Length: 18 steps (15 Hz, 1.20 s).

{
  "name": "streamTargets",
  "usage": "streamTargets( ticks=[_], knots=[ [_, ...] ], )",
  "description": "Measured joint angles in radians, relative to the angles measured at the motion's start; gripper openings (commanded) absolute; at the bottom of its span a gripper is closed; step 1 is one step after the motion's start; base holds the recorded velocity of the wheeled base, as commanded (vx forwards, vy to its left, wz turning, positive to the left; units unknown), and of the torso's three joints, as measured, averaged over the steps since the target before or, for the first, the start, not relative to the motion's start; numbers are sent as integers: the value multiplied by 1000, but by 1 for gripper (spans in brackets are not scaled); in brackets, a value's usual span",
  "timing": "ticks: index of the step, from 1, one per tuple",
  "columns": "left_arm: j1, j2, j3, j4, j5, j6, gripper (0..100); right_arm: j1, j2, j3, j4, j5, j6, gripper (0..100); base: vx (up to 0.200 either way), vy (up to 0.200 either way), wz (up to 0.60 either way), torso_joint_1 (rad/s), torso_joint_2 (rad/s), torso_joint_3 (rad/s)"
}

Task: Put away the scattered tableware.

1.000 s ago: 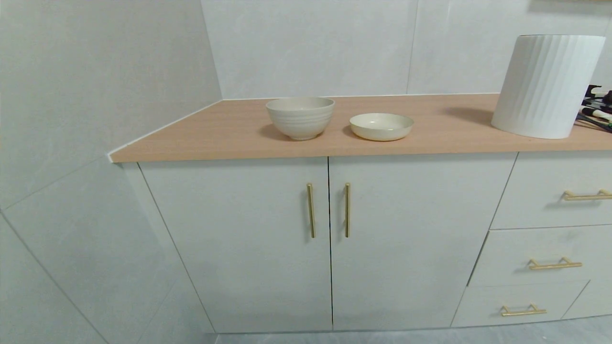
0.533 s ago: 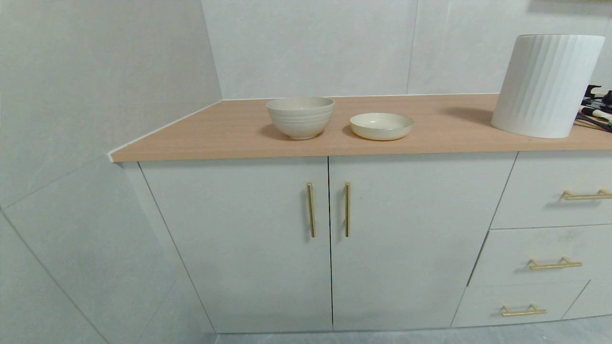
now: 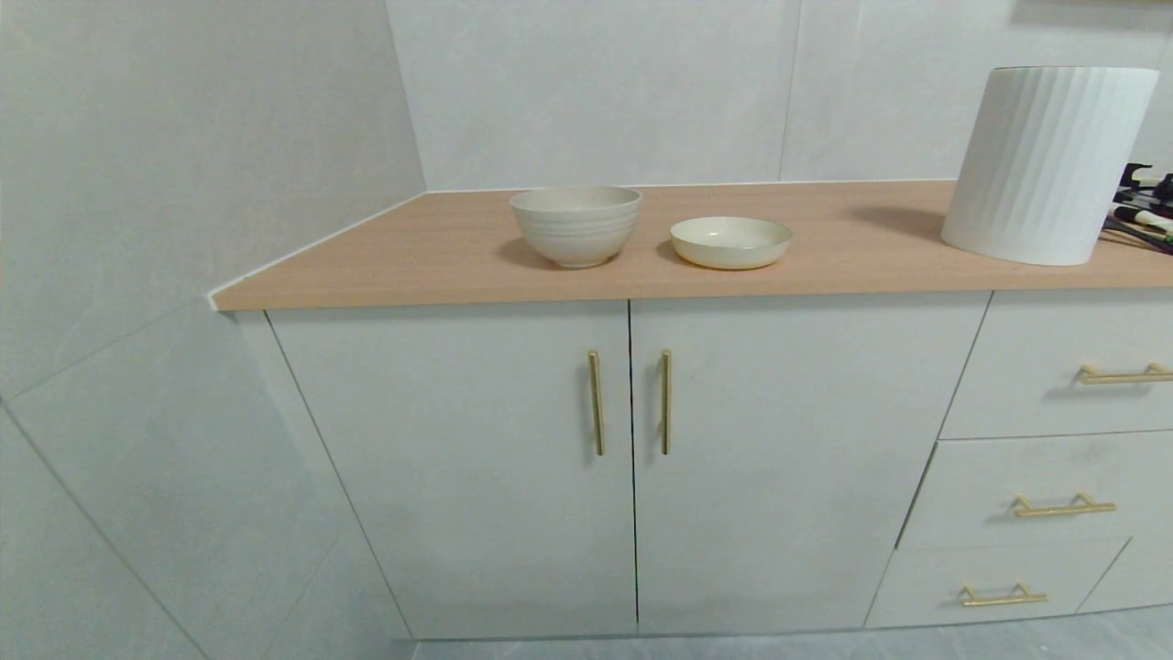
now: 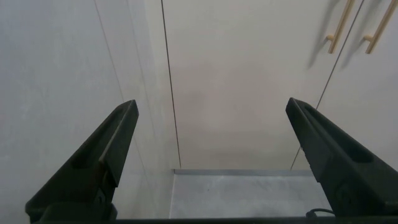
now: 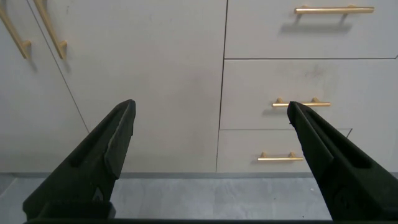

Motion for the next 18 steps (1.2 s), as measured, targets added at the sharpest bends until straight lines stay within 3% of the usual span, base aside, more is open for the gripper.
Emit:
streamTargets(
  ticks=[13, 18],
  knots=[
    [0, 0, 0, 0, 0, 0, 100, 0, 0, -5, -1, 10, -6, 100, 0, 0, 0, 0, 0, 0],
    [0, 0, 0, 0, 0, 2, 100, 35, 166, -192, 11, 155, 17, 100, 0, 0, 0, 0, 0, 0]
  ],
)
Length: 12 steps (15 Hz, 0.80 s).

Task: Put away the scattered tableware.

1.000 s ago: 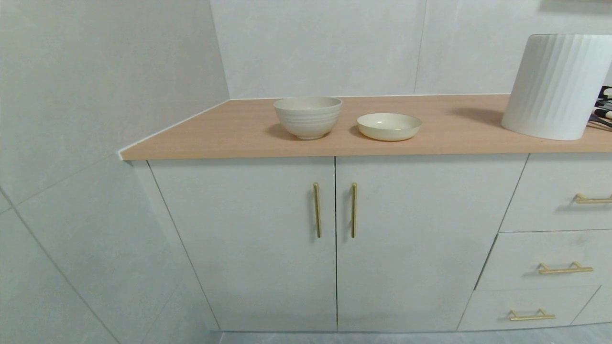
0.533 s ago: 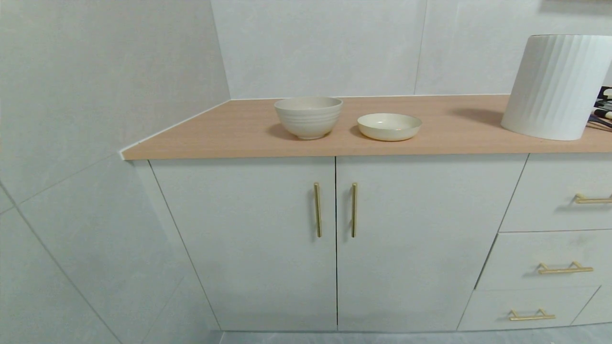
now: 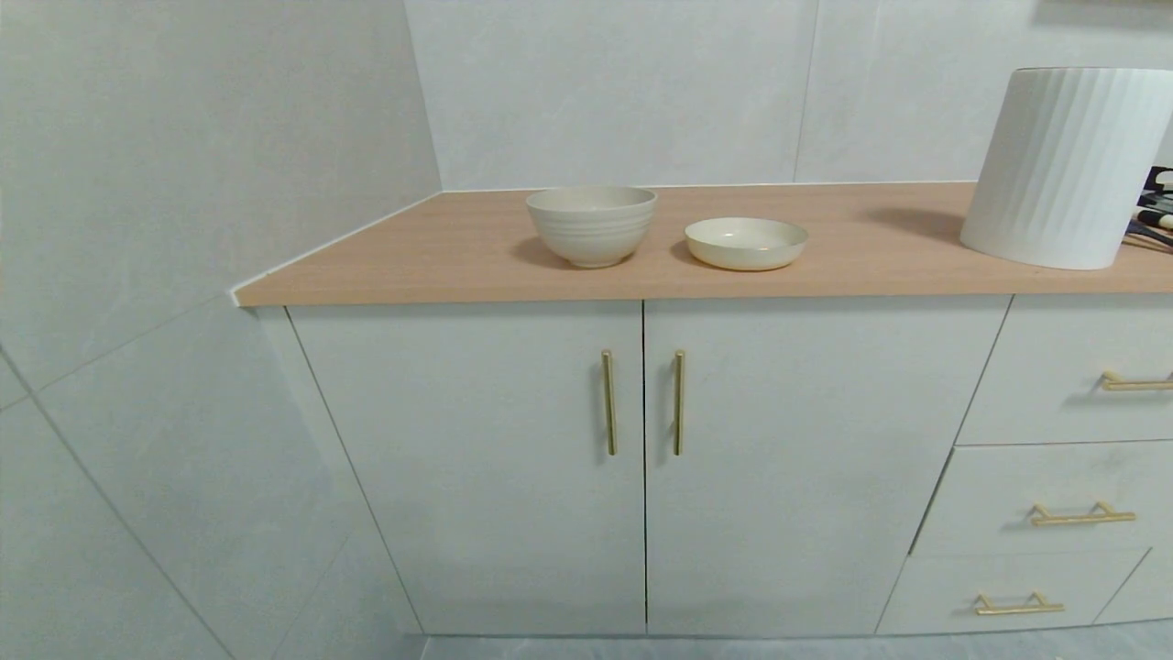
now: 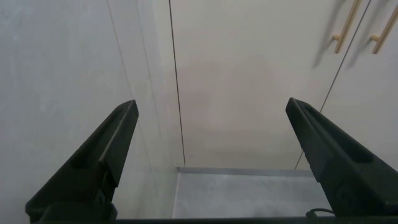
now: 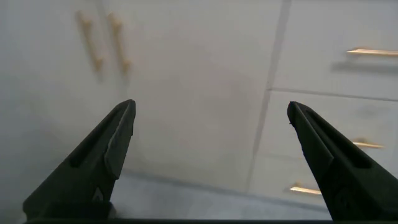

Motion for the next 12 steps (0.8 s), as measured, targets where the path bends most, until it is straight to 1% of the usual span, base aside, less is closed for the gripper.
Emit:
streamTargets(
  ticks=[3, 4, 6, 7, 8, 10, 12],
  knots=[
    [0, 0, 0, 0, -2, 6, 100, 40, 287, -93, -3, 87, 14, 100, 0, 0, 0, 0, 0, 0],
    [0, 0, 0, 0, -1, 2, 100, 71, 395, -126, -9, 104, 23, 100, 0, 0, 0, 0, 0, 0],
    [0, 0, 0, 0, -1, 5, 100, 174, 582, -180, -54, 127, 43, 100, 0, 0, 0, 0, 0, 0],
    [0, 0, 0, 0, -1, 4, 100, 235, 672, -201, -99, 135, 52, 100, 0, 0, 0, 0, 0, 0],
    [0, 0, 0, 0, -1, 3, 100, 275, 756, -218, -156, 139, 58, 100, 0, 0, 0, 0, 0, 0],
    [0, 0, 0, 0, -1, 3, 100, 314, 906, -253, -255, 143, 63, 100, 0, 0, 0, 0, 0, 0],
    [0, 0, 0, 0, 0, 2, 100, 331, 1063, -311, -348, 145, 65, 100, 0, 0, 0, 0, 0, 0]
  ],
)
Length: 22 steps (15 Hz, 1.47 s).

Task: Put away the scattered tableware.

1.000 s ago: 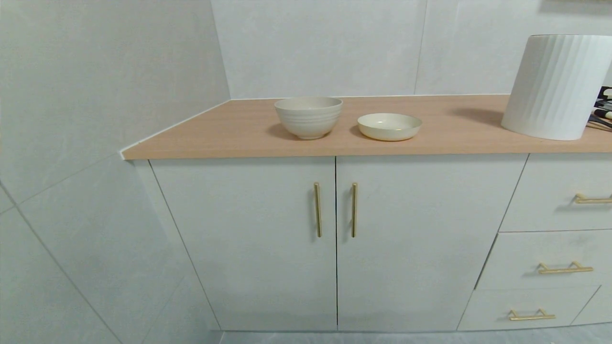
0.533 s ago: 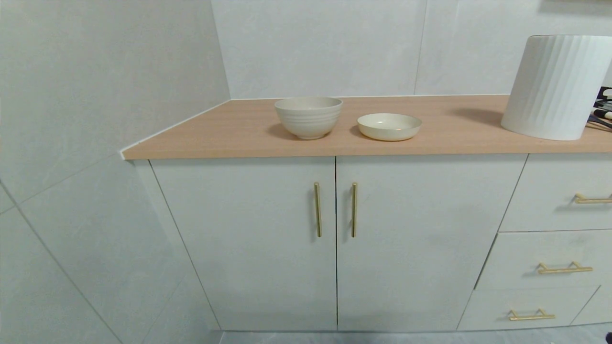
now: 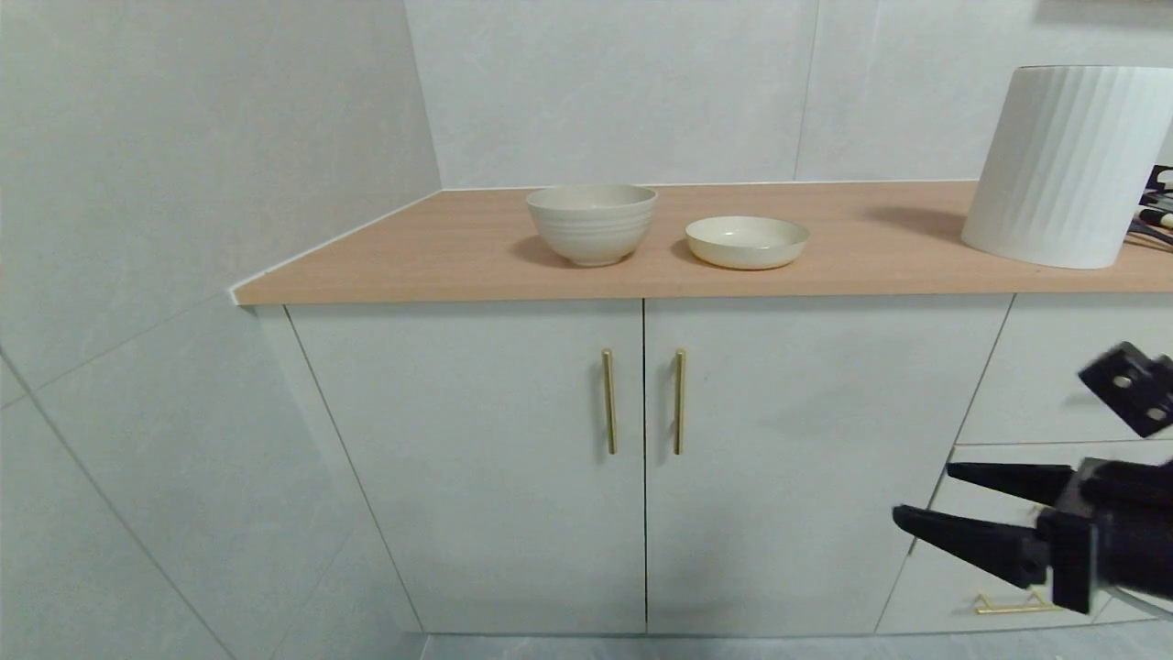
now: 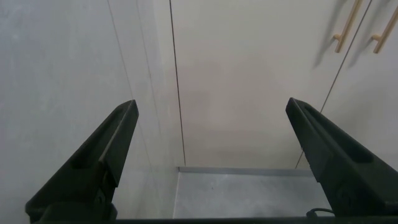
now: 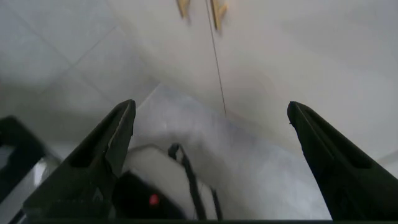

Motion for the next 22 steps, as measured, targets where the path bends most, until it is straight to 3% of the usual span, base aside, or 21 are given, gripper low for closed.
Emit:
streamTargets(
  ticks=[9, 14, 18, 22],
  knots=[
    [0, 0, 0, 0, 0, -1, 100, 154, 524, -467, -77, 0, 102, 100, 0, 0, 0, 0, 0, 0],
    [0, 0, 0, 0, 0, -1, 100, 179, 690, -555, -102, 0, 182, 100, 0, 0, 0, 0, 0, 0],
    [0, 0, 0, 0, 0, -1, 100, 179, 796, -576, -250, -4, 196, 100, 0, 0, 0, 0, 0, 0],
    [0, 0, 0, 0, 0, -2, 100, 179, 859, -594, -304, -5, 222, 100, 0, 0, 0, 0, 0, 0]
  ],
)
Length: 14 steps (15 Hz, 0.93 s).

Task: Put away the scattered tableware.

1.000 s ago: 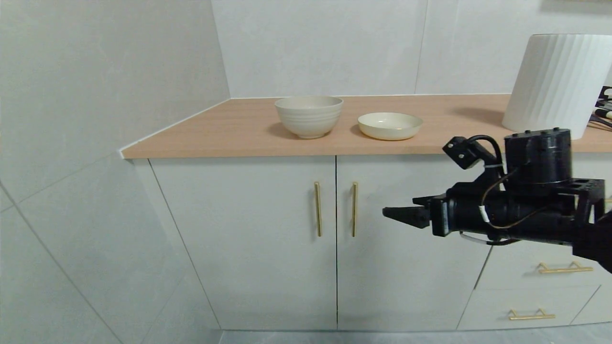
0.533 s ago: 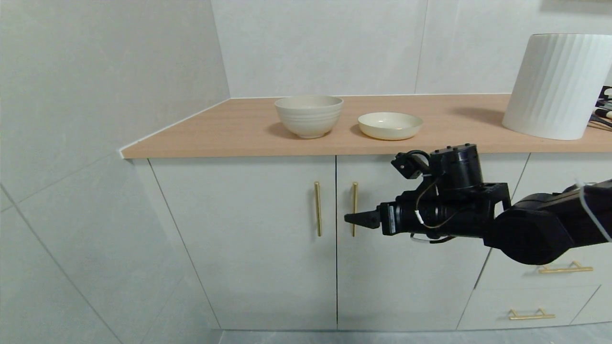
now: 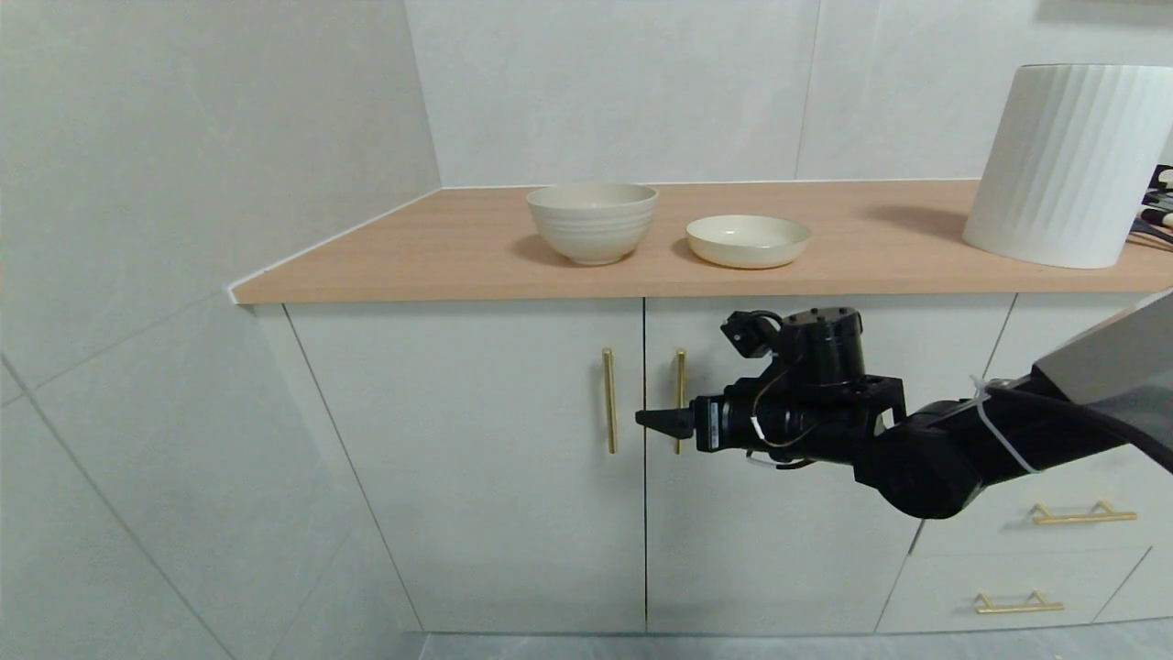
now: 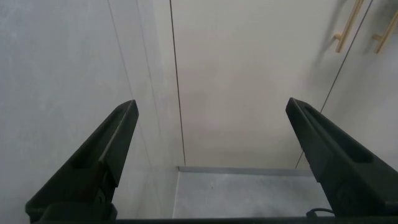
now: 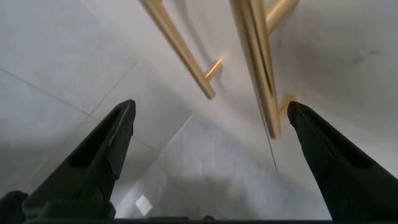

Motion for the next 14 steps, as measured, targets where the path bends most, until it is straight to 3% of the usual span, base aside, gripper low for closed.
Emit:
streamTargets(
  ticks=[14],
  knots=[
    [0, 0, 0, 0, 0, 0, 100, 51, 61, 13, -138, -3, 85, 100, 0, 0, 0, 0, 0, 0]
  ],
)
